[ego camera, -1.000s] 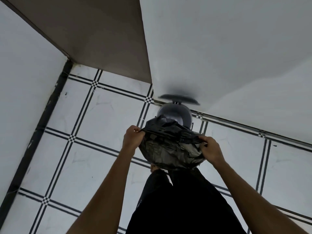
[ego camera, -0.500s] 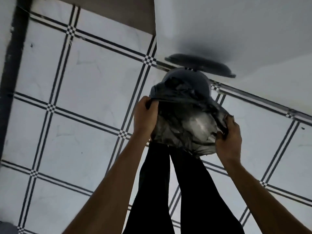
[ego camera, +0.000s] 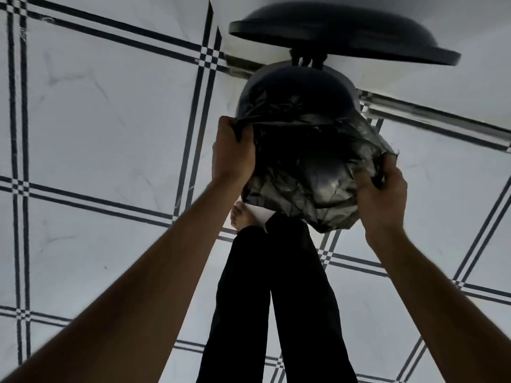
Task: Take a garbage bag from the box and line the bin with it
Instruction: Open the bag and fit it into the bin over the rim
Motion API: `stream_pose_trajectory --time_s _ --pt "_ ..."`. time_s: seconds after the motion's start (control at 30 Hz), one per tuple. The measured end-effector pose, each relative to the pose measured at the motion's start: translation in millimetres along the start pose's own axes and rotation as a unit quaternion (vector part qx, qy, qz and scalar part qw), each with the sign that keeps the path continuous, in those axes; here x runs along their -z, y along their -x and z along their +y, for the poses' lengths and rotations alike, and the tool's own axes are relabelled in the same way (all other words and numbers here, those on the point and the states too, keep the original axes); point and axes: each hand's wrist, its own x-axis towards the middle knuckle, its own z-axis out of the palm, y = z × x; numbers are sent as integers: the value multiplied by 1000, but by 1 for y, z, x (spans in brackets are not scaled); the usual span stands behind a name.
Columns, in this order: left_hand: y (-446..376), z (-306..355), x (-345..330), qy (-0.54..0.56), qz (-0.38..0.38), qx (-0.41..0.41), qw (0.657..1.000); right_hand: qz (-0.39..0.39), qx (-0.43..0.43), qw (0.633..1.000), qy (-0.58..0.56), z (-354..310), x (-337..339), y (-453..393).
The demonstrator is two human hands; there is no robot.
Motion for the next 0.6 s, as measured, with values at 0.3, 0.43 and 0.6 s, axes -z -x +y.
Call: stream_pose_trajectory --time_s 0.3,0.43,0.6 --pt "-36 -15 -32 -118 -17 -72 990 58 56 996 24 7 -17 -68" --pt "-61 -11 -15 -172 95 -220 955 72 116 990 43 14 -21 -104" --pt "-93 -16 -3 -279 59 -331 900 80 159 983 45 15 -22 -126"
